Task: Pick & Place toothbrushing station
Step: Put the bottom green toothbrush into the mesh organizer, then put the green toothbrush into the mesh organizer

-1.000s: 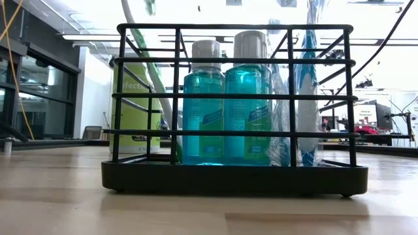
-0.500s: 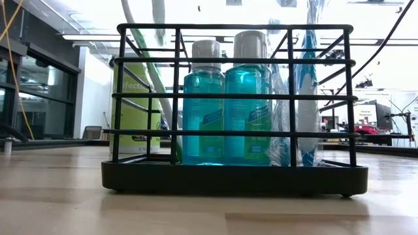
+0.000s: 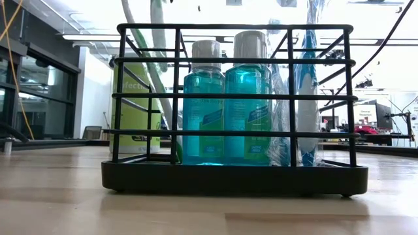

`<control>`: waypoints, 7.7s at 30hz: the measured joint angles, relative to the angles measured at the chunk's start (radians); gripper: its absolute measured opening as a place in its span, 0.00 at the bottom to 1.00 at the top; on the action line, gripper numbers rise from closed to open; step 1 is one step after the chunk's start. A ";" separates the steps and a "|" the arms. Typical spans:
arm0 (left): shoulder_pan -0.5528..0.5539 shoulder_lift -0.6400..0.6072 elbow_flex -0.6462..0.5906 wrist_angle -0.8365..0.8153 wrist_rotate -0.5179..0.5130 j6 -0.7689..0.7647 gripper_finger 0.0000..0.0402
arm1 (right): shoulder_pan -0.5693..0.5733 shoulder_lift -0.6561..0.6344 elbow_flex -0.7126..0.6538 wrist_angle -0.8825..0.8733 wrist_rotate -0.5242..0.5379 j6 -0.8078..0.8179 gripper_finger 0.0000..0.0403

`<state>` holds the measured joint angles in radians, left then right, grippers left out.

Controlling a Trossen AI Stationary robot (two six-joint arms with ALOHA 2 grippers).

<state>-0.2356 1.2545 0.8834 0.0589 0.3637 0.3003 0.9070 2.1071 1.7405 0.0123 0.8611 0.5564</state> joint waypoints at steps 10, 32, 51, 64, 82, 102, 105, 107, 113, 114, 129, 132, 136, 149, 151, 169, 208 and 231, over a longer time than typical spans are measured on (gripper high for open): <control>0.000 0.000 -0.059 0.063 -0.002 0.019 0.02 | 0.000 0.000 0.000 0.002 0.000 0.000 0.26; 0.000 0.150 -0.063 0.128 -0.007 0.016 0.02 | 0.001 0.000 0.000 0.007 0.000 -0.002 0.26; 0.000 0.150 -0.063 0.107 -0.002 -0.017 0.12 | 0.001 0.000 0.000 0.007 -0.026 0.000 0.26; -0.004 0.150 -0.063 0.128 0.000 -0.018 0.32 | 0.001 0.000 0.000 0.007 -0.026 0.000 0.26; -0.004 0.150 -0.063 0.129 0.053 -0.020 0.34 | 0.001 0.000 0.000 0.007 -0.032 0.000 0.26; -0.004 0.043 -0.063 0.130 0.055 -0.001 0.34 | 0.001 0.000 0.000 0.007 -0.034 0.000 0.26; -0.004 0.014 -0.063 0.130 0.055 -0.001 0.34 | 0.001 0.000 0.000 0.006 -0.034 0.000 0.26; -0.004 -0.002 -0.063 0.131 0.055 -0.001 0.34 | 0.001 0.000 0.000 0.006 -0.034 0.000 0.26; -0.004 -0.034 -0.063 0.130 0.055 -0.002 0.34 | 0.001 0.000 0.000 0.006 -0.034 0.000 0.26; -0.004 -0.038 -0.063 0.129 0.055 -0.002 0.34 | 0.001 0.000 0.000 0.006 -0.034 0.000 0.26; -0.004 -0.188 -0.063 0.108 -0.423 -0.270 0.34 | 0.001 0.000 0.001 -0.097 -0.025 0.079 0.26; -0.004 -0.221 -0.063 0.085 -0.519 -0.326 0.34 | -0.010 0.000 0.001 -0.104 -0.012 0.060 0.26; -0.004 -0.257 -0.062 0.072 -0.565 -0.372 0.34 | -0.043 -0.002 0.001 -0.098 0.011 -0.033 0.26; -0.030 -0.282 -0.061 -0.027 -0.565 -0.380 0.34 | -0.187 -0.095 0.001 -0.120 -0.068 -0.123 0.26; -0.037 -0.281 -0.061 -0.042 -0.565 -0.380 0.34 | -0.214 -0.123 0.001 -0.130 -0.070 -0.145 0.26; -0.174 -0.276 -0.061 -0.162 -0.535 -0.449 0.34 | -0.531 -0.322 0.001 -0.742 -0.365 0.014 0.26; 0.307 0.014 -0.061 -0.223 -0.310 -0.825 0.34 | -0.763 -0.481 -0.105 -1.351 -0.421 -0.012 0.18; 0.143 0.084 -0.062 -0.030 -0.348 -0.742 0.34 | -0.699 -0.492 -0.105 -1.347 -0.418 0.027 0.18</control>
<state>-0.0926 1.3380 0.8215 0.0288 0.0155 -0.4412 0.2082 1.6150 1.6352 -1.3345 0.4431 0.5831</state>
